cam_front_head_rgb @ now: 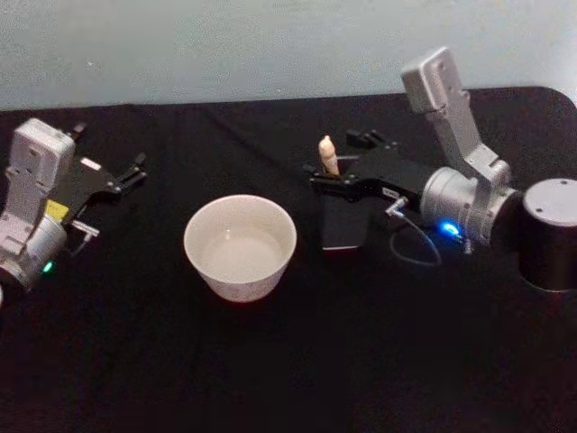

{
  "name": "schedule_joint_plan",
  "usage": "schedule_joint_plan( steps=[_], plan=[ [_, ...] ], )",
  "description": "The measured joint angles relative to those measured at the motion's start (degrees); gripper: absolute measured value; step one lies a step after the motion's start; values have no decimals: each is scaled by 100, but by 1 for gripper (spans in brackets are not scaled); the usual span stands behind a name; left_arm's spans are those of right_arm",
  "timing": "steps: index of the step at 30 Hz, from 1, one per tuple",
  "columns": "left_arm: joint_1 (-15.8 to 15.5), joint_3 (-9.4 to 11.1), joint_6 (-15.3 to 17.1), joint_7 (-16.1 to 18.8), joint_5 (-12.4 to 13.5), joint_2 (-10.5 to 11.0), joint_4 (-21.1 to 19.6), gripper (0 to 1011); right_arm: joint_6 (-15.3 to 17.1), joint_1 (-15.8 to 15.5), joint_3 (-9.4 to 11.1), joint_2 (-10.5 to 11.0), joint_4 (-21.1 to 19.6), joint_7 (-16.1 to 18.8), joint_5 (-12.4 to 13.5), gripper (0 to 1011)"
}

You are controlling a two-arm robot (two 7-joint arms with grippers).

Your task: Pick up the stirring spoon with one hand, stir inside the cup, then place it back in its original position.

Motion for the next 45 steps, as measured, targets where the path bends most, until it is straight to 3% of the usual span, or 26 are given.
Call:
schedule_joint_plan(
  steps=[12, 26, 32, 36, 40, 42, 45],
  plan=[
    [0, 0, 0, 0, 0, 0, 0, 1001, -9, 132, 34, -294, 289, 16, -189, 1002],
    [0, 0, 0, 0, 0, 0, 0, 1001, -13, 129, 49, -315, 297, 20, -237, 995],
    [0, 0, 0, 0, 0, 0, 0, 1001, -13, 127, 49, -311, 294, 19, -226, 883],
    [0, 0, 0, 0, 0, 0, 0, 1001, -13, 126, 48, -308, 292, 17, -220, 738],
    [0, 0, 0, 0, 0, 0, 0, 1001, -13, 126, 48, -307, 290, 16, -218, 660],
    [0, 0, 0, 0, 0, 0, 0, 1001, -13, 126, 48, -306, 289, 16, -216, 563],
    [0, 0, 0, 0, 0, 0, 0, 1001, -13, 126, 48, -305, 287, 16, -215, 540]
  ],
)
